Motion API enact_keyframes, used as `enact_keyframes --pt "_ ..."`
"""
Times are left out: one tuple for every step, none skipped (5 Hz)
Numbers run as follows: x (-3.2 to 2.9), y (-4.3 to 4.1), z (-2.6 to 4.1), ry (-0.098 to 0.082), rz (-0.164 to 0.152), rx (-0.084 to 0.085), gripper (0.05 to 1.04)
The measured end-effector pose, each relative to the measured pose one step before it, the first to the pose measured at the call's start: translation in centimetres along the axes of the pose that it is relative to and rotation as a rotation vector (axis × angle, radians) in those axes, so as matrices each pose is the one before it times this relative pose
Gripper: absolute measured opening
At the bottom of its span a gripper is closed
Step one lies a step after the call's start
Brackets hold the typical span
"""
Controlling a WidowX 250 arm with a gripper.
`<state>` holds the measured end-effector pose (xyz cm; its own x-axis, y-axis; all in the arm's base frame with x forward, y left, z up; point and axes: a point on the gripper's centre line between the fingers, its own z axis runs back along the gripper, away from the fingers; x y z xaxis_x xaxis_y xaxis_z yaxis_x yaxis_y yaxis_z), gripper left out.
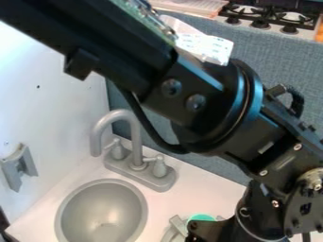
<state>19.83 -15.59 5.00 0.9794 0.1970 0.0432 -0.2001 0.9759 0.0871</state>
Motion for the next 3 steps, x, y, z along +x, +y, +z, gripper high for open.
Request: enact_keyframes --pt "-0.155 0.075 -0.651 0.016 -0.0183 0.0186 1.007" --pt "-0.167 -0.923 -2.22 0.0793 -0.226 0.0198 1.007" --pt "0.885 0.516 -1.097 0.0946 -0.1393 0.0024 1.007"
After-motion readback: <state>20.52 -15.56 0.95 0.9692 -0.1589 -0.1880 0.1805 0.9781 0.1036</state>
